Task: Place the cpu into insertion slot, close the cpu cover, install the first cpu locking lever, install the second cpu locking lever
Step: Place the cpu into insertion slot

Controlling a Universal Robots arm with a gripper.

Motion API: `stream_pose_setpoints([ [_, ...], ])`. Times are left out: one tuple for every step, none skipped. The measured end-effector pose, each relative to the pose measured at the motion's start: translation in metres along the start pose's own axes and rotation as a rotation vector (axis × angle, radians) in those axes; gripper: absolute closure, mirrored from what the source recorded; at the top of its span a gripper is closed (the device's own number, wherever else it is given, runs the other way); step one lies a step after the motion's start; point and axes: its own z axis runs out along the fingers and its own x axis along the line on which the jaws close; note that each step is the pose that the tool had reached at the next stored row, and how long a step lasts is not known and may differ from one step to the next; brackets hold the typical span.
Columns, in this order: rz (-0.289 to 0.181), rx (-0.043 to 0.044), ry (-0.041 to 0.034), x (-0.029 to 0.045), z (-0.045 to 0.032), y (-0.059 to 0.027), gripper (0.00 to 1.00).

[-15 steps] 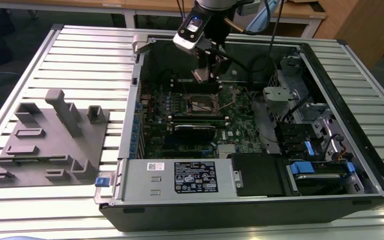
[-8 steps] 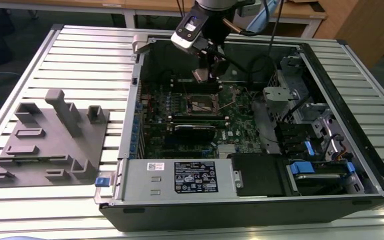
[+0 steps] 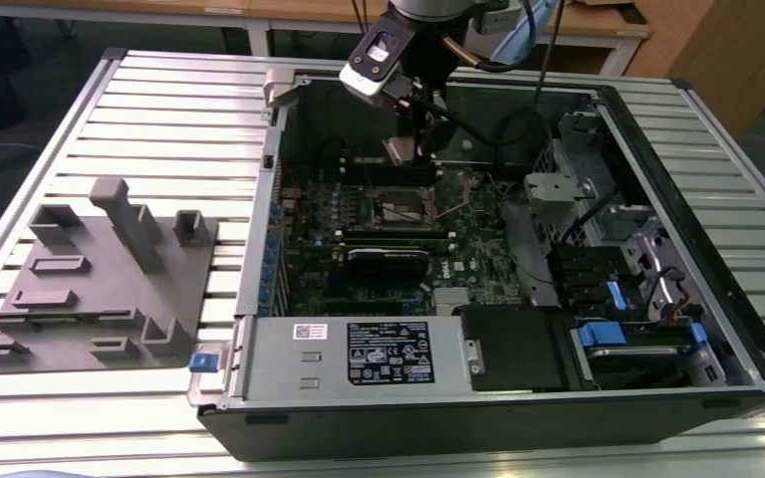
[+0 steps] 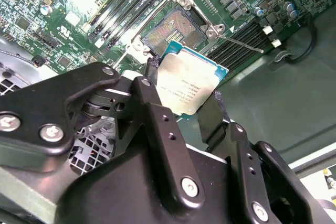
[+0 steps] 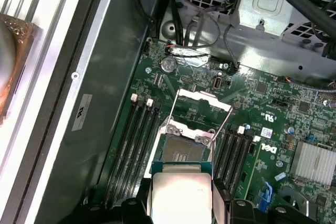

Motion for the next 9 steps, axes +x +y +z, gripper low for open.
stream_pose_setpoints([
  [0.0, 0.0, -0.0001, 0.0, 0.0, 0.0, 0.46],
  [0.0, 0.0, 0.0, 0.0, 0.0, 0.0, 0.46],
  [0.001, 0.0, -0.0001, 0.0, 0.0, 0.0, 0.46],
  [0.006, -0.0001, -0.0005, 0.0, 0.0001, 0.0, 0.46],
  [0.017, -0.0004, -0.0012, 0.0, 0.0002, 0.0, 0.46],
  [0.032, -0.0007, -0.0021, 0.0, 0.0003, 0.0, 0.46],
  [0.048, -0.0009, -0.0034, 0.0, 0.0004, 0.0, 0.46],
  [0.066, -0.0012, -0.0048, 0.0, 0.0005, -0.0001, 0.46],
  [0.084, -0.0016, -0.006, 0.0, 0.0008, -0.0001, 0.46],
])
